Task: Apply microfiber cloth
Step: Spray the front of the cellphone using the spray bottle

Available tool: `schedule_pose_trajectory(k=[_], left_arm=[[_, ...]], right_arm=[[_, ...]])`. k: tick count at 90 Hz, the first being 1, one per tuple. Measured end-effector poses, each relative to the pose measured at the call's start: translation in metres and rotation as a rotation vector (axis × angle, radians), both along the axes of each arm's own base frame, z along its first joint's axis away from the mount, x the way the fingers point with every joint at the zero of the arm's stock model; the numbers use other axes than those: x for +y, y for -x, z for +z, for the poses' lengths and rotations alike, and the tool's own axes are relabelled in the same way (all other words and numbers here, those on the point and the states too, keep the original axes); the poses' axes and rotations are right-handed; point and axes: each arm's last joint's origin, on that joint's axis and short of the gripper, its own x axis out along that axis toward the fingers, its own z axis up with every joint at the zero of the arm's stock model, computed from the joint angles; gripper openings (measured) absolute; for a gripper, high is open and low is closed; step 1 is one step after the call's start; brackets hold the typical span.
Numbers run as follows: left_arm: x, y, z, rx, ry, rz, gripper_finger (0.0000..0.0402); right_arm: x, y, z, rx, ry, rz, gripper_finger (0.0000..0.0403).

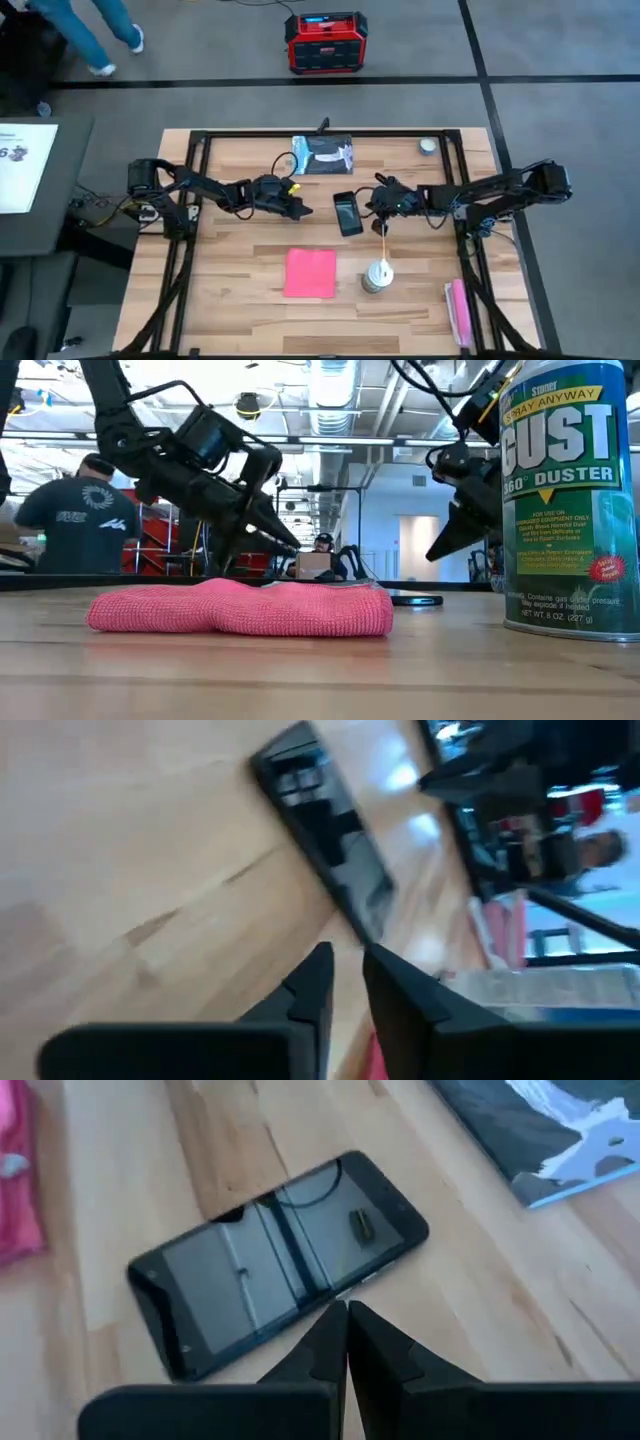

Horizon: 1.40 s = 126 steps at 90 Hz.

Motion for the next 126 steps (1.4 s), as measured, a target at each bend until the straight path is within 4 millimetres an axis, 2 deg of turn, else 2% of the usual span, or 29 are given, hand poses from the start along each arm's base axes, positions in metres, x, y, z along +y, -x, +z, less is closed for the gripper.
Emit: schedule_pose_trajectory(k=[24,37,54,70,101,126], left_arm=[[0.006,0.0,-0.001,0.072,0.028,0.064,0.0113],[0.006,0.0,-0.001,0.073,0.051,0.08,0.0116],[0.006,0.0,-0.001,0.072,0.055,0.096,0.0116],[0.006,0.0,-0.001,0.07,0.073,0.109,0.0116],[-0.001,-0.001,-0.003,0.089,0.134,0.133,0.0116],[0.001,-0.012,-0.021,0.103,0.177,0.145,0.0116]], right_arm=[[-0.002,-0.001,-0.005,0.027,0.038,-0.036,0.0],[-0.002,-0.002,-0.01,0.054,0.057,-0.035,0.0],[-0.006,-0.005,-0.028,0.121,0.055,-0.043,0.0],[-0.006,-0.012,-0.037,0.112,0.033,-0.024,0.0],[0.004,-0.03,-0.03,0.078,-0.001,0.051,0.0],[0.009,-0.031,-0.03,0.078,-0.011,0.069,0.0]])
